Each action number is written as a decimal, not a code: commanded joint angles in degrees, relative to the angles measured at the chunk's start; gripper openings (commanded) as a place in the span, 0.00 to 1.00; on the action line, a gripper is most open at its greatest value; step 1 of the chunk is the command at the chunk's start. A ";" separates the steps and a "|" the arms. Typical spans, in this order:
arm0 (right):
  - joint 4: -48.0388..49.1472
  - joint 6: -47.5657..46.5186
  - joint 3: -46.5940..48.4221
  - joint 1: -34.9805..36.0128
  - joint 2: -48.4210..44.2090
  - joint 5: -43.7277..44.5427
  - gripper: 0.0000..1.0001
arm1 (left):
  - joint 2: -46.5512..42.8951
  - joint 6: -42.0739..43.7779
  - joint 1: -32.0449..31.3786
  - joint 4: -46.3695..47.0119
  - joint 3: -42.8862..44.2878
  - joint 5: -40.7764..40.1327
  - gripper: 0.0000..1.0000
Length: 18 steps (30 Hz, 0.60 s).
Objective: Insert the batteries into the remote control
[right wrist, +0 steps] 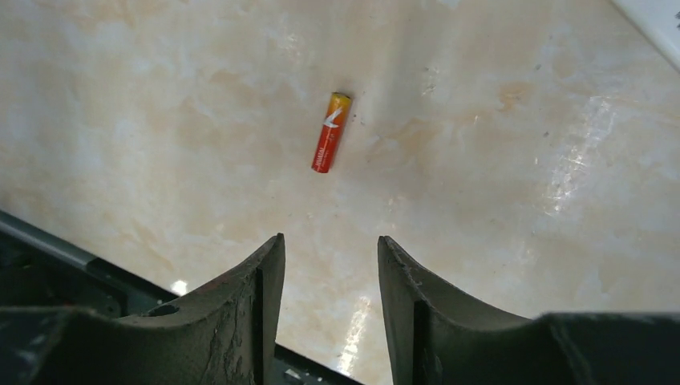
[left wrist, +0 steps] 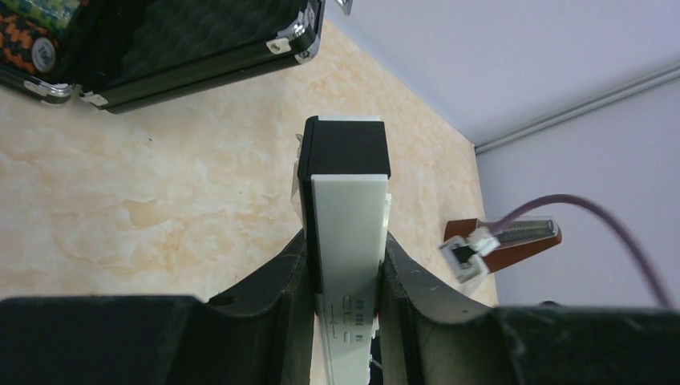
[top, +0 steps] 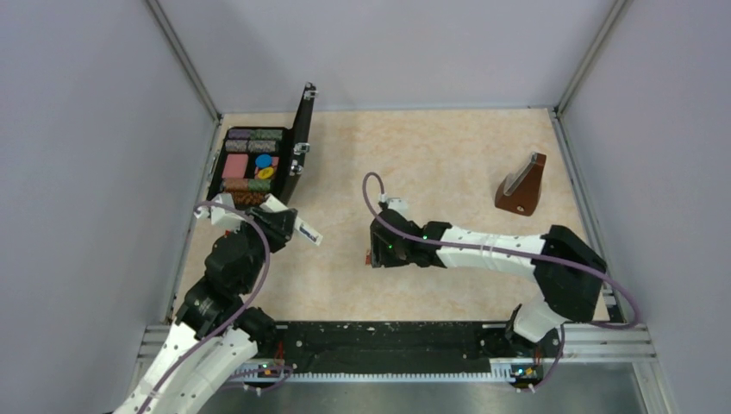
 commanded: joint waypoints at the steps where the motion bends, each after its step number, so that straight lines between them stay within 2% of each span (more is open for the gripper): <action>1: 0.76 -2.97 4.99 1.31 6.06 0.45 0.45 | -1.69 2.06 0.19 -2.17 4.09 -3.92 0.00; 8: 2.26 -4.51 8.91 1.96 12.76 0.15 0.44 | -2.88 0.92 0.24 -0.30 3.58 -2.42 0.00; 18: -0.07 -4.48 12.48 1.93 18.68 5.26 0.45 | -3.16 1.00 0.21 -1.45 5.81 -4.37 0.00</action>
